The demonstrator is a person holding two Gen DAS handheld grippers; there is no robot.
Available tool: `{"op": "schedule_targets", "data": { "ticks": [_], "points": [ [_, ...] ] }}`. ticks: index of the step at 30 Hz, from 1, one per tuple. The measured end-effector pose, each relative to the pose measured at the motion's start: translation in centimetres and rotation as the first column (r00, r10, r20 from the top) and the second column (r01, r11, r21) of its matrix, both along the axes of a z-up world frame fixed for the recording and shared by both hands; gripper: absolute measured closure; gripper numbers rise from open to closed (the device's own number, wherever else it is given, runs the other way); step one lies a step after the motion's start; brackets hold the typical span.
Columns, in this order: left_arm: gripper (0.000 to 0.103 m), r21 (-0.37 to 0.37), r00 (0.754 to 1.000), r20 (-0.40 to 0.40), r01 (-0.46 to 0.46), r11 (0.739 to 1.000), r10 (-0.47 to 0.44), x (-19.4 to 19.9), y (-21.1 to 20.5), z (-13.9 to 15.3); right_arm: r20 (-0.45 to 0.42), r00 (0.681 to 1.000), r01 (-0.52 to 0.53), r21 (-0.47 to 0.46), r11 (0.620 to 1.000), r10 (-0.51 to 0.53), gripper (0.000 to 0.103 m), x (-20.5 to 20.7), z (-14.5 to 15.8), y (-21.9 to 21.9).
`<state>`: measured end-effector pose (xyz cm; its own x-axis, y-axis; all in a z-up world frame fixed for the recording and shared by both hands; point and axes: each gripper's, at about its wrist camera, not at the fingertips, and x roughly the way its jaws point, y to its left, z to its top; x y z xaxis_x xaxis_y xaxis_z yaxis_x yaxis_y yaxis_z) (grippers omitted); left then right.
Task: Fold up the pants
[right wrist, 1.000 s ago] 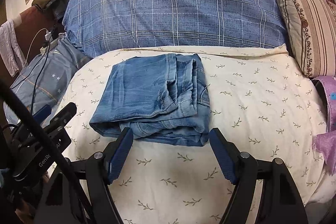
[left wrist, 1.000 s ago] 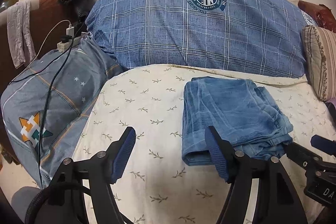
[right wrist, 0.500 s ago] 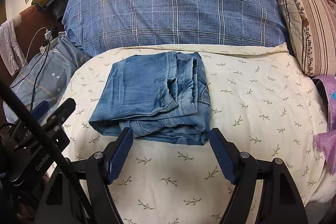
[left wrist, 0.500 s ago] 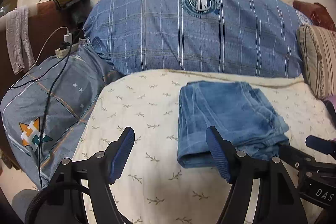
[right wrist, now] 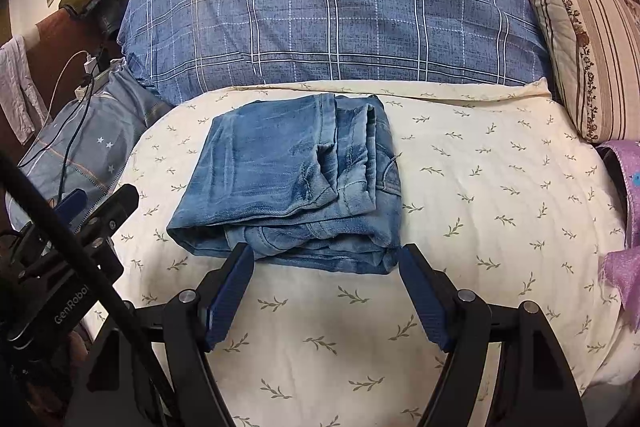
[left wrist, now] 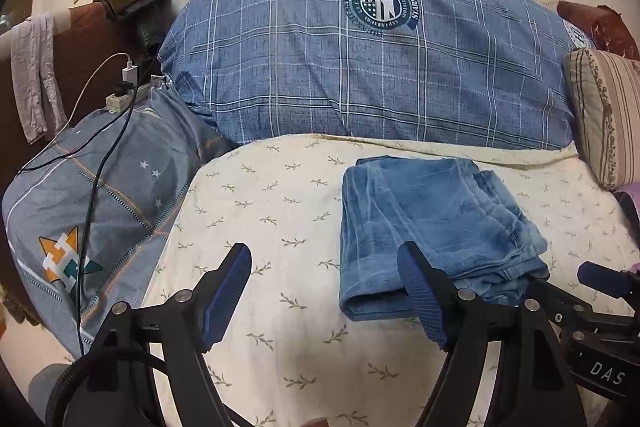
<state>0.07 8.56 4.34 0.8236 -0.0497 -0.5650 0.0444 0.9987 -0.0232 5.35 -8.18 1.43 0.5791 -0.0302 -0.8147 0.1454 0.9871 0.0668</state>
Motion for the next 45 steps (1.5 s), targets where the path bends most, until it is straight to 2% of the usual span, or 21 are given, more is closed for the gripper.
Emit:
{"op": "schedule_targets", "data": {
  "ticks": [45],
  "points": [
    [0.027, -0.005, 1.0, -0.011, 0.017, 1.0, -0.018, 0.09, -0.26, -0.09, 0.003, 1.0, 0.005, -0.008, 1.0, -0.005, 0.027, 0.01, 0.3, -0.31]
  ]
}}
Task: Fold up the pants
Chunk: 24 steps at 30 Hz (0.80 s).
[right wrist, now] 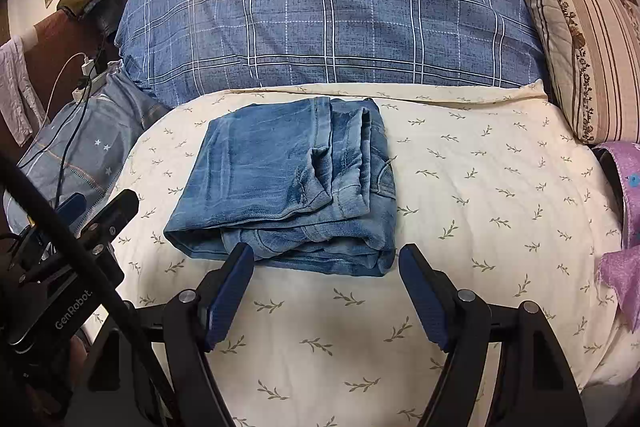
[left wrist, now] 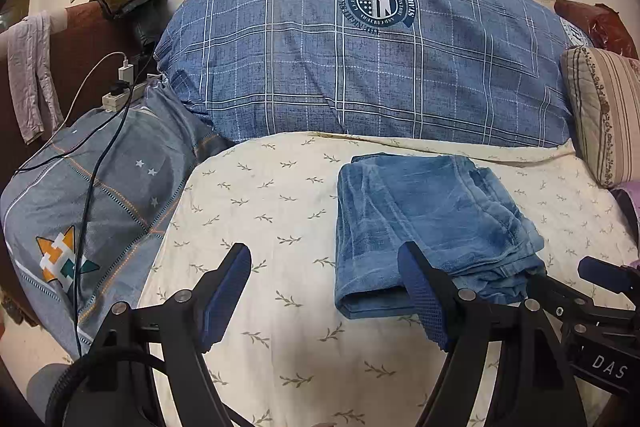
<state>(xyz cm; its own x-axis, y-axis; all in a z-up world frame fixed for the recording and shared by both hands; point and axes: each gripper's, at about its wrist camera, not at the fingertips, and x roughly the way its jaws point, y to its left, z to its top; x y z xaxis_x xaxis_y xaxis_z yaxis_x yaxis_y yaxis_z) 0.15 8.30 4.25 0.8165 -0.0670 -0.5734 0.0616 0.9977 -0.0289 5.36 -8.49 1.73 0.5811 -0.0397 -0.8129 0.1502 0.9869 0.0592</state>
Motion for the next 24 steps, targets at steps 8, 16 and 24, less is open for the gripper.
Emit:
{"op": "schedule_targets", "data": {
  "ticks": [8, 16, 24],
  "points": [
    [0.027, -0.001, 1.0, 0.001, 0.0, 1.0, 0.0, -0.11, 0.01, 0.02, 0.003, 1.0, 0.001, -0.003, 1.0, -0.001, 0.027, -0.02, 0.14, 0.02],
    [0.027, 0.0, 1.0, 0.002, 0.001, 1.0, -0.001, -0.16, 0.0, 0.04, 0.005, 1.0, 0.002, -0.003, 1.0, -0.002, 0.027, -0.07, 0.19, 0.05],
    [0.027, 0.001, 1.0, 0.004, 0.007, 1.0, -0.007, -0.17, -0.03, 0.04, 0.008, 1.0, 0.007, -0.004, 1.0, -0.007, 0.027, -0.15, 0.38, 0.02]
  ]
}}
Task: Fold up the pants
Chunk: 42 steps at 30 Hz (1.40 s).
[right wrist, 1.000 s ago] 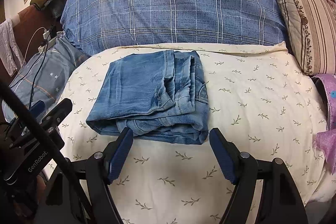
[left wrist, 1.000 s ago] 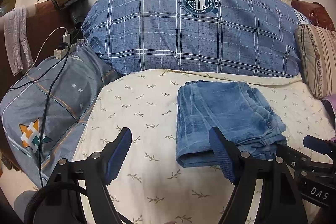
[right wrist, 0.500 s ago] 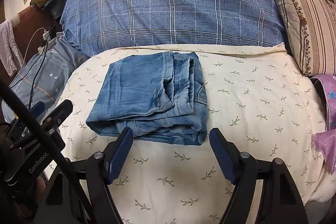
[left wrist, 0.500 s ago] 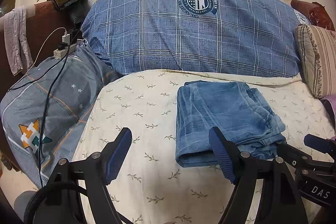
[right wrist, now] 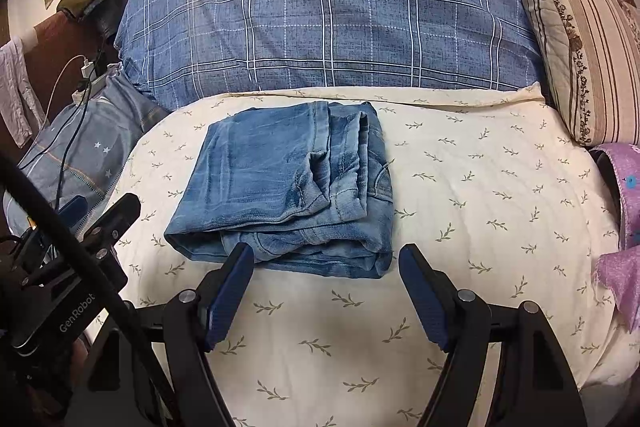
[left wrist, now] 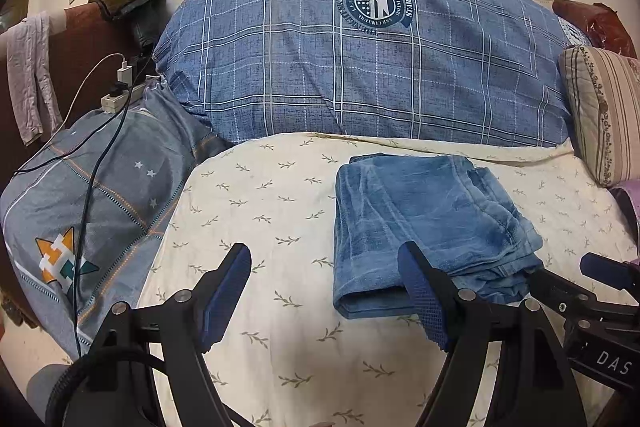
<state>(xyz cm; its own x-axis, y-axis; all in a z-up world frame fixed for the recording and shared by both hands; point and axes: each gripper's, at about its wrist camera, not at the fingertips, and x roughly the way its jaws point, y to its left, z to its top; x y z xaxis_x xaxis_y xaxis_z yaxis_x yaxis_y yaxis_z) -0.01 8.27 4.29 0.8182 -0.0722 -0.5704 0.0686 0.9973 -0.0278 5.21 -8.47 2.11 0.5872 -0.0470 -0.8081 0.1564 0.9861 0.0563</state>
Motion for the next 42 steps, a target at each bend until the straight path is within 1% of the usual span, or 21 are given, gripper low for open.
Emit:
{"op": "schedule_targets", "data": {
  "ticks": [15, 25, 29, 34, 38, 42],
  "points": [
    [0.027, 0.003, 1.0, 0.001, 0.0, 1.0, 0.0, 0.0, 0.0, 0.0, -0.001, 1.0, 0.004, 0.002, 1.0, -0.004, 0.027, 0.0, 0.0, 0.0],
    [0.027, 0.002, 1.0, -0.002, 0.017, 1.0, -0.017, 0.4, 0.1, -0.2, 0.0, 1.0, 0.018, 0.009, 1.0, -0.018, 0.027, 0.0, -0.3, -0.3],
    [0.027, 0.03, 1.0, 0.002, 0.023, 0.999, -0.023, 0.4, -0.3, -0.8, -0.002, 1.0, 0.012, 0.003, 1.0, -0.012, 0.027, -0.1, -0.7, -0.1],
    [0.027, 0.059, 0.998, 0.001, 0.059, 0.997, -0.059, -0.3, -1.2, -0.9, 0.0, 1.0, 0.03, -0.009, 1.0, -0.03, 0.027, -0.9, -0.6, -0.3],
    [0.027, 0.045, 0.996, -0.01, 0.084, 0.995, -0.084, -1.2, -1.5, 0.0, 0.007, 0.998, 0.057, -0.008, 0.998, -0.056, 0.027, -2.0, 0.3, -0.7],
    [0.027, -0.01, 0.995, -0.034, 0.095, 0.995, -0.096, -2.3, -0.7, 1.1, 0.018, 0.997, 0.071, -0.015, 0.997, -0.071, 0.027, -3.4, 1.3, -0.8]
  ]
}}
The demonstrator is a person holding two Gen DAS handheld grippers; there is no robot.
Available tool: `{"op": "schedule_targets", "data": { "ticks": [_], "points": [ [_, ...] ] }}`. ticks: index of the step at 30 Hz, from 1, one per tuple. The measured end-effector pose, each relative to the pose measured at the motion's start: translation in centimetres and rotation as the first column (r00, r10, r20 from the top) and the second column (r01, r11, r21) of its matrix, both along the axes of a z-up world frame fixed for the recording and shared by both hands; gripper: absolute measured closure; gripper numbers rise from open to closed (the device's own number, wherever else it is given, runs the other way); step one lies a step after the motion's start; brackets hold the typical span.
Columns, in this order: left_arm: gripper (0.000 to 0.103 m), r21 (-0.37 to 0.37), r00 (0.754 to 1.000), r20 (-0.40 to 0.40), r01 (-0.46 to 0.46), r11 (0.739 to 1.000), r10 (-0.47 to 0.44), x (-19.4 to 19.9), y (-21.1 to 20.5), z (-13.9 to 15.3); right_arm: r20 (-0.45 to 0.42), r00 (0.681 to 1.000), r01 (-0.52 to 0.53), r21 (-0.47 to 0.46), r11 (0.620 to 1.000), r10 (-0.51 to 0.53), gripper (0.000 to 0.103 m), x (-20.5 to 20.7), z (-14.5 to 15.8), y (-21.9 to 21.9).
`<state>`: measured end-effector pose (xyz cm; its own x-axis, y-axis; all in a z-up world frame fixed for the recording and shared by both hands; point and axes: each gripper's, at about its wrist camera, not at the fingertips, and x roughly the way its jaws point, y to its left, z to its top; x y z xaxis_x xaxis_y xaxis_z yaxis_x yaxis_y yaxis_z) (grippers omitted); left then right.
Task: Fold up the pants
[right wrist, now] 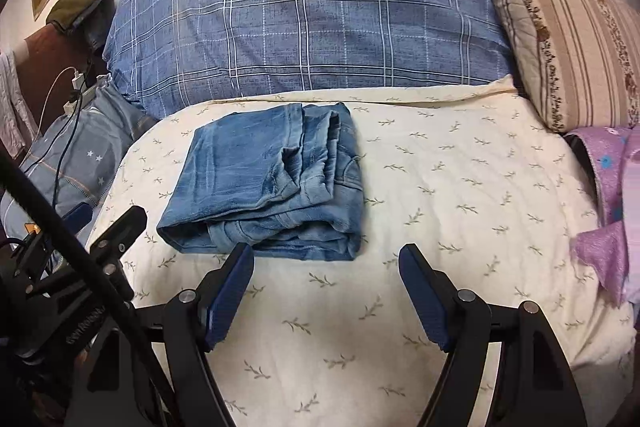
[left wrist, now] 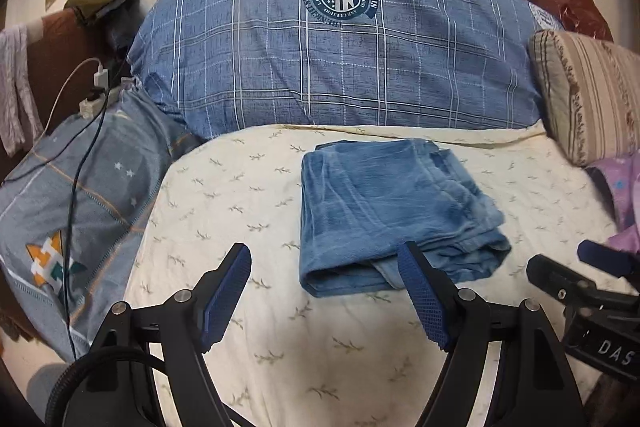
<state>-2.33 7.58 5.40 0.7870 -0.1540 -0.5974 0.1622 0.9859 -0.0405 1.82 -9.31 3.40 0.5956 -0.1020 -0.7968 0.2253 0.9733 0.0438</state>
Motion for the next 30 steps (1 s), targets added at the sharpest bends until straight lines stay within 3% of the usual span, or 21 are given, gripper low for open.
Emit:
{"op": "schedule_targets", "data": {
  "ticks": [13, 30],
  "points": [
    [0.027, 0.017, 0.999, 0.035, 0.018, 1.0, -0.019, -3.8, 0.7, 2.4, 0.021, 1.0, 0.021, -0.017, 1.0, -0.02, 0.027, -2.3, 1.9, 0.4],
    [0.027, 0.014, 0.999, 0.014, 0.051, 0.999, -0.051, -1.2, -0.3, 2.7, 0.034, 0.999, 0.014, 0.027, 1.0, -0.015, 0.027, -1.4, 1.1, -0.5]
  ]
}}
